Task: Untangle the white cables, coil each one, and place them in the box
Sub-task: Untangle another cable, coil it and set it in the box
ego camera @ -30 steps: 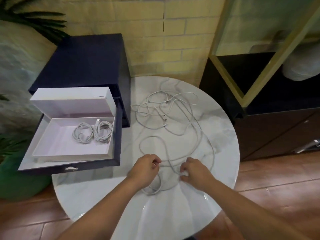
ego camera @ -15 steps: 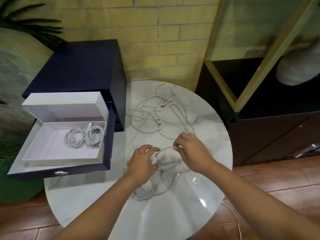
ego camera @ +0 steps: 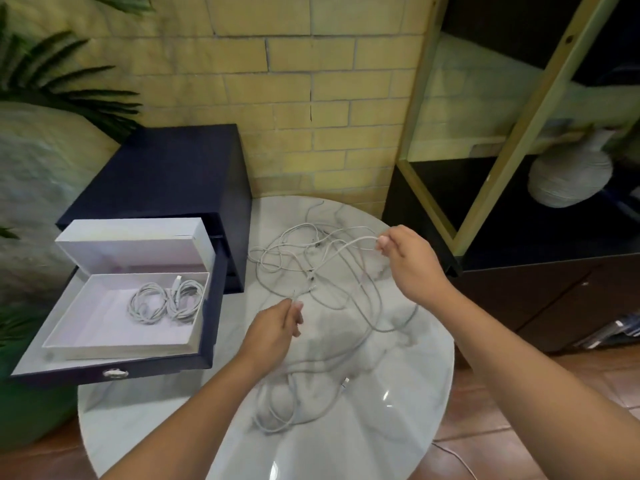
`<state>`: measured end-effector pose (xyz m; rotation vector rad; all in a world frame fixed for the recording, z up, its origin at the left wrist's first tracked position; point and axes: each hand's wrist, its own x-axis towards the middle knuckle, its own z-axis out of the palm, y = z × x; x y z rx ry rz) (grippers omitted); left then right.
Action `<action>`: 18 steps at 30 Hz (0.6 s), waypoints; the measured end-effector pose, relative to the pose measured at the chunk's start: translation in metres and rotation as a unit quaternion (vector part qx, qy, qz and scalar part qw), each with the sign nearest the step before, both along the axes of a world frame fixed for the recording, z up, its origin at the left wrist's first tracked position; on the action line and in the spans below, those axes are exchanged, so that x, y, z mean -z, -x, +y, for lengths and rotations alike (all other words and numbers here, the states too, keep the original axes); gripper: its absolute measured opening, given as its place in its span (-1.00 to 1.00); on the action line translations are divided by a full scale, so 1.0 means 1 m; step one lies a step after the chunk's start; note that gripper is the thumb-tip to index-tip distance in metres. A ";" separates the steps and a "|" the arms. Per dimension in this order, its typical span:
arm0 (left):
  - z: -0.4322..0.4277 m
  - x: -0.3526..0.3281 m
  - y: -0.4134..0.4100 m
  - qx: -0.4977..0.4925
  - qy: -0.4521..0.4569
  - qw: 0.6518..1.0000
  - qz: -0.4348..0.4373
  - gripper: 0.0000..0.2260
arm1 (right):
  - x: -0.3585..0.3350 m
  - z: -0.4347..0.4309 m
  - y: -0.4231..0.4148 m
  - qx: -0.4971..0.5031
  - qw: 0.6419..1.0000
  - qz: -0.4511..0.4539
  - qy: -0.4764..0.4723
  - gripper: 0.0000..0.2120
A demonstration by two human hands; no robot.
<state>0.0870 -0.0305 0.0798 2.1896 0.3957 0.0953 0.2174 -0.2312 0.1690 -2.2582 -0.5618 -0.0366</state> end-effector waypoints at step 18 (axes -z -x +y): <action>-0.025 -0.098 -0.027 0.094 0.055 0.991 -0.076 -0.66 | -0.023 0.007 0.002 -0.196 0.932 -0.290 0.096 -0.89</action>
